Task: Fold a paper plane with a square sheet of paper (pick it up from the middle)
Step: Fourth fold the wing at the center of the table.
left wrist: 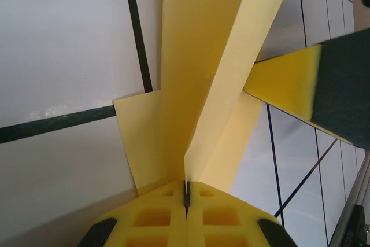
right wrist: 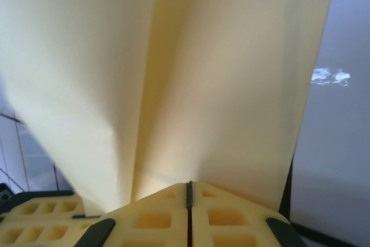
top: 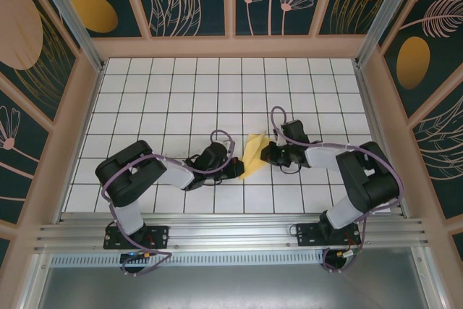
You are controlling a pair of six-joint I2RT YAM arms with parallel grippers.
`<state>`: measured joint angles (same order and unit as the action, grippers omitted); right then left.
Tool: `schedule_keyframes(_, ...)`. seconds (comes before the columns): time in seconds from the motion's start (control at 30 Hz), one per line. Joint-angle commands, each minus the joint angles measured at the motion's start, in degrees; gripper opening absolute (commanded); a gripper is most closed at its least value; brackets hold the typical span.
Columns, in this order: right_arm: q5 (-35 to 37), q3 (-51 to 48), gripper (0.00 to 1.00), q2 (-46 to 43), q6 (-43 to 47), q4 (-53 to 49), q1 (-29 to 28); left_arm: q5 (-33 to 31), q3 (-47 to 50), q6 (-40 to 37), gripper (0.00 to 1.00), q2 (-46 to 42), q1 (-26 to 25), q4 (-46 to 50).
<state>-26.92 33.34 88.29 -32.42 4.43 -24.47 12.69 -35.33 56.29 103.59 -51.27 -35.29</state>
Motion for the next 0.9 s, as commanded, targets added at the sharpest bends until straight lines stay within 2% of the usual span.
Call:
schedule_keyframes(0.0,-1.32,-0.88,0.1,-5.5,-1.63,1.69,0.12,-0.25,-1.25,1.29,0.0,4.85,-0.46,6.72)
schedule_keyframes(0.13,-6.97,-0.84,0.11,-7.88,-2.12,6.1,0.05,0.53,-2.57,0.89,0.0,5.65,-0.47,8.8)
schedule_keyframes(0.27,-12.45,0.82,0.1,-3.8,-3.18,9.57,-0.22,0.48,-2.13,1.74,0.0,5.65,-0.44,8.66)
schedule_keyframes(0.53,-16.1,3.25,0.09,4.68,-4.6,16.53,-0.6,0.85,-1.68,2.68,0.0,5.85,-0.43,8.39)
schedule_keyframes(0.87,-16.15,5.78,0.09,10.6,-3.27,16.57,-0.61,1.47,-2.11,3.15,0.0,6.93,-0.48,8.48)
